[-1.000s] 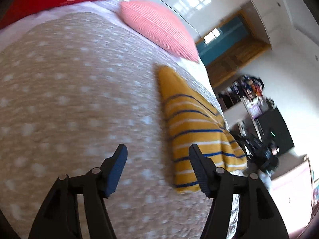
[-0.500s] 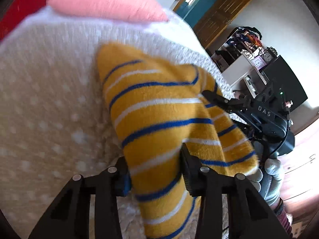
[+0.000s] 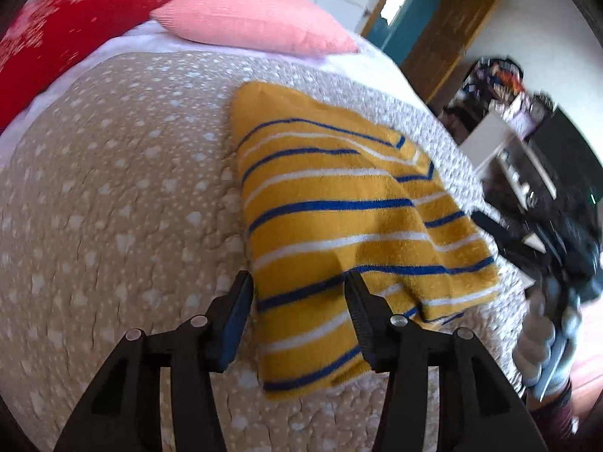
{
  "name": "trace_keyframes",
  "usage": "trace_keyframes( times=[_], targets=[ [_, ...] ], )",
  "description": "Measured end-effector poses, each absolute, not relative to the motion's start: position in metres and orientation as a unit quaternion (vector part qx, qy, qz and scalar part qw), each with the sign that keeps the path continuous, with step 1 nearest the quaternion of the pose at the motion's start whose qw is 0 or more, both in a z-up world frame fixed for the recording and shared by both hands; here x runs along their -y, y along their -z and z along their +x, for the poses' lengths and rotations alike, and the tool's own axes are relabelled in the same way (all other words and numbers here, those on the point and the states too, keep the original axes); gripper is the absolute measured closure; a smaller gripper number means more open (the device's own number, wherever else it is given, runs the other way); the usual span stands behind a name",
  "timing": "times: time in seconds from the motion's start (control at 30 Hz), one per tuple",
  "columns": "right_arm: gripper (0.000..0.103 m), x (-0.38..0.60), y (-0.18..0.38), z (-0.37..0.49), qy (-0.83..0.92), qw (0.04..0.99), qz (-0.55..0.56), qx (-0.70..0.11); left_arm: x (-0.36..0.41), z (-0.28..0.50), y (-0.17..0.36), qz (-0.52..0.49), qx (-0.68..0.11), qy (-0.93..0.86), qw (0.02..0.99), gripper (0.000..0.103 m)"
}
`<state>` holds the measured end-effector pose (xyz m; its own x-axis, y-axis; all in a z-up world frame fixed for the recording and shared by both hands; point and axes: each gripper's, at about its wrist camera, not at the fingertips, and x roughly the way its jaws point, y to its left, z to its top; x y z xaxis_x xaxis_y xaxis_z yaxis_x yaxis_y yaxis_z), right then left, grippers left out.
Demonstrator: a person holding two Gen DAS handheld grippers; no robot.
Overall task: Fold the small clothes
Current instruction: 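Grasp the folded sweater edge with the right gripper and fold it over again, then release the sweater bundle with the right gripper and lift both grippers away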
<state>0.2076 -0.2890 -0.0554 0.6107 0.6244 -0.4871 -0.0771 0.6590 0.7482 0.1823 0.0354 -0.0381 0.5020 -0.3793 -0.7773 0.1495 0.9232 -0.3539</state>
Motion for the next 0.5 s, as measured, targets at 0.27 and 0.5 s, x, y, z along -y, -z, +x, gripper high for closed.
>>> trace_keyframes(
  times=[0.27,0.5],
  targets=[
    [0.053,0.234,0.047,0.170,-0.253,0.831,0.280,-0.409,-0.046,0.178,0.055,-0.161,-0.450,0.172,0.862,0.052],
    [0.098,0.230,0.067,0.177,-0.165,0.842,0.221,-0.463,-0.057,0.165,0.041,-0.128,-0.416,0.161,0.886,0.046]
  ],
)
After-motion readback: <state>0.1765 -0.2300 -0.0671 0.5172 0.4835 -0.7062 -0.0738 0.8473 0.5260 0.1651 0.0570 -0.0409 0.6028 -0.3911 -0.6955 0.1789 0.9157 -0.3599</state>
